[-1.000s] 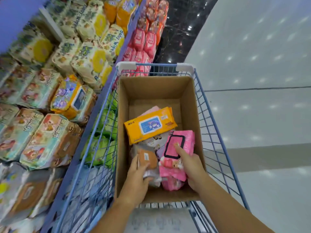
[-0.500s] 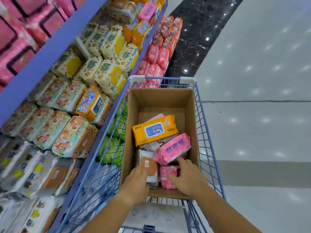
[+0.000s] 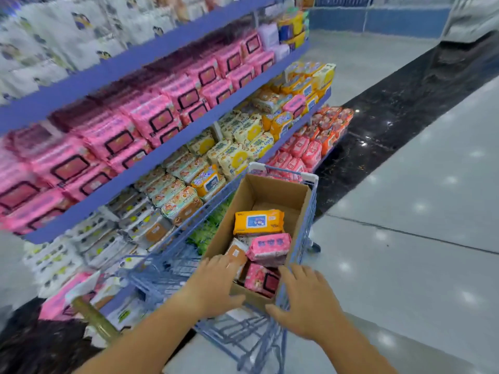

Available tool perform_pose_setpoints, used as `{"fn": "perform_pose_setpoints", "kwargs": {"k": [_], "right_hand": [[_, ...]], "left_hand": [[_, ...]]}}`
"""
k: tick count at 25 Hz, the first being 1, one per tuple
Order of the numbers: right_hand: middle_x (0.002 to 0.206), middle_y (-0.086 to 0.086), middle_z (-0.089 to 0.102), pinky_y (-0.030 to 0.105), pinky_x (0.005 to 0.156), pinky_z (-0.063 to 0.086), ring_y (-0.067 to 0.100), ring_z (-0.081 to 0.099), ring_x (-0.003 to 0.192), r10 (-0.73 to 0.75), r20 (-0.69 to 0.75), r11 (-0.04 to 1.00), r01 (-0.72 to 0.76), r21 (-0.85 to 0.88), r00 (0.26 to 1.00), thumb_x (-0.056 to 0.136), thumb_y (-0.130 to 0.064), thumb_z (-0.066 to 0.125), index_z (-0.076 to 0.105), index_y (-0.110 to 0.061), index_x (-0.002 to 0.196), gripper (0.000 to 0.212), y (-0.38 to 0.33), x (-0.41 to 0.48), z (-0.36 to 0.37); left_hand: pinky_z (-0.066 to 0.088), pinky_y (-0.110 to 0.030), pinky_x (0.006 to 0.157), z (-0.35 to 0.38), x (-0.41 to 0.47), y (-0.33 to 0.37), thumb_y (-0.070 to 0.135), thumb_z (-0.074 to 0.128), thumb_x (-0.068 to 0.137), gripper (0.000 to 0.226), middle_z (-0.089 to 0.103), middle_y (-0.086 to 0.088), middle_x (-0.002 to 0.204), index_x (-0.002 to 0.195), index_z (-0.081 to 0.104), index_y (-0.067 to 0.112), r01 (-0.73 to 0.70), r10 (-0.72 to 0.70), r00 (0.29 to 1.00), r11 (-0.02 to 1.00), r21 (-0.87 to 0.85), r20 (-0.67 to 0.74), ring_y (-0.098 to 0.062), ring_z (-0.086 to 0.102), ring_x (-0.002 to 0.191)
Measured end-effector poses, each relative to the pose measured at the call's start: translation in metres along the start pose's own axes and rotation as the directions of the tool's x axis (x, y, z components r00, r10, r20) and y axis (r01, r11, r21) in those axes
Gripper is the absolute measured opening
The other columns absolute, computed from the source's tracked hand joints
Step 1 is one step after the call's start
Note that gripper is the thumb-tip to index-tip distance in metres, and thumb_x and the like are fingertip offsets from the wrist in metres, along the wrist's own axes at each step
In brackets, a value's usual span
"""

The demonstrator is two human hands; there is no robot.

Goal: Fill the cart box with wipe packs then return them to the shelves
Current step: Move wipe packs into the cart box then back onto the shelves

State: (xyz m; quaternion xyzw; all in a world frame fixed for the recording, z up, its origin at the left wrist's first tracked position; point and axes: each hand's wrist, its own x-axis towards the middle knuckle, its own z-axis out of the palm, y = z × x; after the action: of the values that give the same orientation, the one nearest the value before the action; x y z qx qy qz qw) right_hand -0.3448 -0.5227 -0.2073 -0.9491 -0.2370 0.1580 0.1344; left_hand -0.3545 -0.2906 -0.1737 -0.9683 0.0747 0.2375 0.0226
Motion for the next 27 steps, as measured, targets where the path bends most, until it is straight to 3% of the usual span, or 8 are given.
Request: {"fn": "perform_pose_setpoints", "kwargs": {"k": [3, 8, 14, 18, 20, 22, 25, 27], "right_hand": [[0.14, 0.005, 0.047, 0.043, 0.107, 0.036, 0.03, 0.043, 0.129, -0.085, -0.115, 0.995, 0.078, -0.061, 0.99, 0.077, -0.075, 0.028, 0.036, -0.022, 0.148, 0.089, 0.02, -0.014, -0.046], [0.132, 0.003, 0.051, 0.042, 0.104, 0.04, 0.027, 0.047, 0.124, -0.208, -0.202, 0.974, 0.185, -0.13, 0.957, 0.08, -0.076, 0.039, 0.041, -0.023, 0.143, 0.082, 0.057, -0.002, -0.101], [0.135, 0.001, 0.054, 0.04, 0.107, 0.041, 0.026, 0.049, 0.13, -0.378, -0.139, 0.91, 0.34, -0.237, 0.915, 0.078, -0.073, 0.039, 0.048, -0.023, 0.141, 0.081, 0.111, 0.056, -0.16], [0.153, -0.004, 0.04, 0.037, 0.117, 0.033, 0.021, 0.035, 0.143, -0.49, 0.024, 0.83, 0.475, -0.294, 0.871, 0.074, -0.081, 0.021, 0.032, -0.025, 0.154, 0.098, 0.121, 0.113, -0.191], [0.158, -0.003, 0.032, 0.036, 0.119, 0.028, 0.021, 0.03, 0.145, -0.559, 0.101, 0.776, 0.562, -0.287, 0.823, 0.075, -0.083, 0.016, 0.023, -0.025, 0.157, 0.101, 0.104, 0.137, -0.198], [0.161, -0.002, 0.027, 0.037, 0.12, 0.026, 0.021, 0.026, 0.147, -0.625, 0.179, 0.718, 0.649, -0.249, 0.76, 0.084, -0.082, 0.025, 0.018, -0.024, 0.158, 0.096, 0.081, 0.161, -0.201], [0.16, -0.002, 0.028, 0.039, 0.119, 0.027, 0.022, 0.028, 0.146, -0.736, 0.252, 0.586, 0.778, -0.227, 0.628, 0.08, -0.089, 0.022, 0.019, -0.023, 0.157, 0.102, 0.053, 0.19, -0.205], [0.156, 0.0, 0.033, 0.039, 0.117, 0.03, 0.024, 0.032, 0.142, -0.794, 0.281, 0.496, 0.842, -0.211, 0.538, 0.084, -0.082, 0.031, 0.024, -0.022, 0.155, 0.094, 0.046, 0.202, -0.207]], "left_hand": [[0.04, -0.041, 0.109, -0.042, -0.005, 0.036, 0.059, 0.055, 0.091, 0.072, 0.047, -0.002, 0.146, 0.15, 0.037, 0.022, -0.014, 0.014, 0.988, 1.0, 0.0, -0.151, -0.026, 0.045, 0.136], [0.038, -0.043, 0.113, -0.082, 0.012, 0.065, 0.062, 0.054, 0.089, 0.083, 0.042, -0.002, 0.154, 0.156, 0.028, 0.021, 0.042, -0.045, 0.954, 0.999, -0.015, -0.297, -0.024, 0.041, 0.141], [0.037, -0.039, 0.114, -0.115, 0.062, 0.078, 0.06, 0.053, 0.092, 0.082, 0.039, 0.001, 0.155, 0.158, 0.025, 0.021, 0.17, -0.245, 0.875, 0.963, -0.207, -0.419, -0.023, 0.039, 0.142], [0.035, -0.04, 0.117, -0.122, 0.066, 0.073, 0.059, 0.055, 0.092, 0.084, 0.036, 0.0, 0.157, 0.159, 0.023, 0.021, 0.325, -0.461, 0.802, 0.87, -0.371, -0.379, -0.023, 0.034, 0.145], [0.029, -0.04, 0.12, -0.124, 0.056, 0.074, 0.059, 0.055, 0.094, 0.085, 0.031, -0.001, 0.161, 0.161, 0.019, 0.02, 0.404, -0.548, 0.762, 0.819, -0.407, -0.345, -0.023, 0.028, 0.149], [0.025, -0.041, 0.122, -0.129, 0.045, 0.073, 0.062, 0.054, 0.093, 0.089, 0.027, -0.001, 0.164, 0.162, 0.015, 0.02, 0.493, -0.627, 0.718, 0.765, -0.415, -0.303, -0.023, 0.024, 0.152], [0.024, -0.044, 0.124, -0.135, 0.032, 0.073, 0.064, 0.055, 0.092, 0.093, 0.025, -0.002, 0.164, 0.162, 0.012, 0.02, 0.626, -0.746, 0.626, 0.654, -0.425, -0.227, -0.024, 0.021, 0.153], [0.026, -0.044, 0.123, -0.139, 0.027, 0.082, 0.064, 0.055, 0.091, 0.094, 0.026, -0.002, 0.164, 0.162, 0.013, 0.02, 0.69, -0.803, 0.56, 0.588, -0.423, -0.202, -0.024, 0.023, 0.152]]}}
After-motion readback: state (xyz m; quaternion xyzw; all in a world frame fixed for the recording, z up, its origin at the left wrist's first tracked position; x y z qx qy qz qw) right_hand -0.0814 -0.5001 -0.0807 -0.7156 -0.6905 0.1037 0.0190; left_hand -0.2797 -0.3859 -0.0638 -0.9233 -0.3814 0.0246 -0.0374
